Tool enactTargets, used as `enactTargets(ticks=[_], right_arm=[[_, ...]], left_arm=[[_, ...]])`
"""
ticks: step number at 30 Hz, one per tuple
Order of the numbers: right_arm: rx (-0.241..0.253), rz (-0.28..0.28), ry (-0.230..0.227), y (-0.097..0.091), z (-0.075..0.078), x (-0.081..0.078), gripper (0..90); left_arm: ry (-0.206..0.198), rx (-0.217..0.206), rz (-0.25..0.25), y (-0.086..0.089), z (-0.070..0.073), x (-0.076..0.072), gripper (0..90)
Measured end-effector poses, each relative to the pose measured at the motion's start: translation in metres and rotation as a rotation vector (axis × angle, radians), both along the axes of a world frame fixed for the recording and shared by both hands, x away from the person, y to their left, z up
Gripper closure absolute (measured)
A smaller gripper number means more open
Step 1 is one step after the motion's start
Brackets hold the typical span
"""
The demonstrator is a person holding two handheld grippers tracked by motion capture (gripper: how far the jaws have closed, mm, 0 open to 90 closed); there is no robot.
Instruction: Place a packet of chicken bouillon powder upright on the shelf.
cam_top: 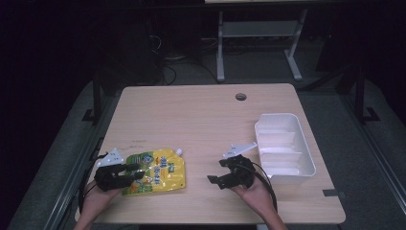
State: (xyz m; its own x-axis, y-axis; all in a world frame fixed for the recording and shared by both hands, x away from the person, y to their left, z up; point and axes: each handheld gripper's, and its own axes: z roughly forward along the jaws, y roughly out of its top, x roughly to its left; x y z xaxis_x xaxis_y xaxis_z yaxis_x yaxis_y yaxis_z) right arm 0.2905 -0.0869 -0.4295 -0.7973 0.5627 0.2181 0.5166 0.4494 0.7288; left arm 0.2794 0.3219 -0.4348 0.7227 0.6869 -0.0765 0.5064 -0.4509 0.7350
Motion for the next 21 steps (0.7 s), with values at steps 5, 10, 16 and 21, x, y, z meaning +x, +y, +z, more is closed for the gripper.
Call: enactTargets(ticks=[5,10,16,21], right_arm=[[-0.017,0.014,0.011,0.026,0.004,0.016,27.8],[-0.031,0.031,0.046,0.051,0.004,0.032,30.0],[-0.049,0.035,0.083,0.076,0.000,0.049,33.3],[-0.039,0.024,0.135,0.087,-0.009,0.060,36.2]], left_arm=[[0.010,0.012,0.030,0.007,-0.002,0.004,64.3],[0.031,0.030,0.054,0.012,-0.006,0.007,69.4],[0.048,0.021,0.061,0.016,-0.008,0.009,72.1],[0.051,0.009,0.063,0.018,-0.009,0.010,73.3]])
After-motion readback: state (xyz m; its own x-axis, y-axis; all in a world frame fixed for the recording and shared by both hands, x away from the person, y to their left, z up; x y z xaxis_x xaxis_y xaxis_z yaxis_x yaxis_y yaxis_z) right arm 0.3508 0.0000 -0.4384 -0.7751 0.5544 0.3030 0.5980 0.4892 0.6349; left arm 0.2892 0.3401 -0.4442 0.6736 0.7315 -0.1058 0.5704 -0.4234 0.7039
